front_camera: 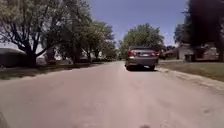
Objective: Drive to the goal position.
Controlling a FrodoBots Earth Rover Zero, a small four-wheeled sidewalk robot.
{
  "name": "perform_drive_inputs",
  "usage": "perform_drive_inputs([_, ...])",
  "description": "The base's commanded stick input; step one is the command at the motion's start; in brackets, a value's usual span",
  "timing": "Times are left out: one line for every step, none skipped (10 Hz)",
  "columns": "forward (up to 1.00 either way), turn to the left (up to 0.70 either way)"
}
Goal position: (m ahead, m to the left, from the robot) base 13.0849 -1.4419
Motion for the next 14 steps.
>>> perform_drive_inputs([0.70,0.00])
perform_drive_inputs([0.70,0.00])
perform_drive_inputs([0.70,0.00])
perform_drive_inputs([0.70,0.00])
perform_drive_inputs([0.70,0.00])
perform_drive_inputs([0.70,0.00])
perform_drive_inputs([0.70,0.00])
perform_drive_inputs([0.70,0.00])
perform_drive_inputs([0.70,0.00])
perform_drive_inputs([0.70,0.00])
perform_drive_inputs([0.70,0.00])
perform_drive_inputs([0.70,0.00])
perform_drive_inputs([0.70,0.00])
perform_drive_inputs([0.70,0.00])
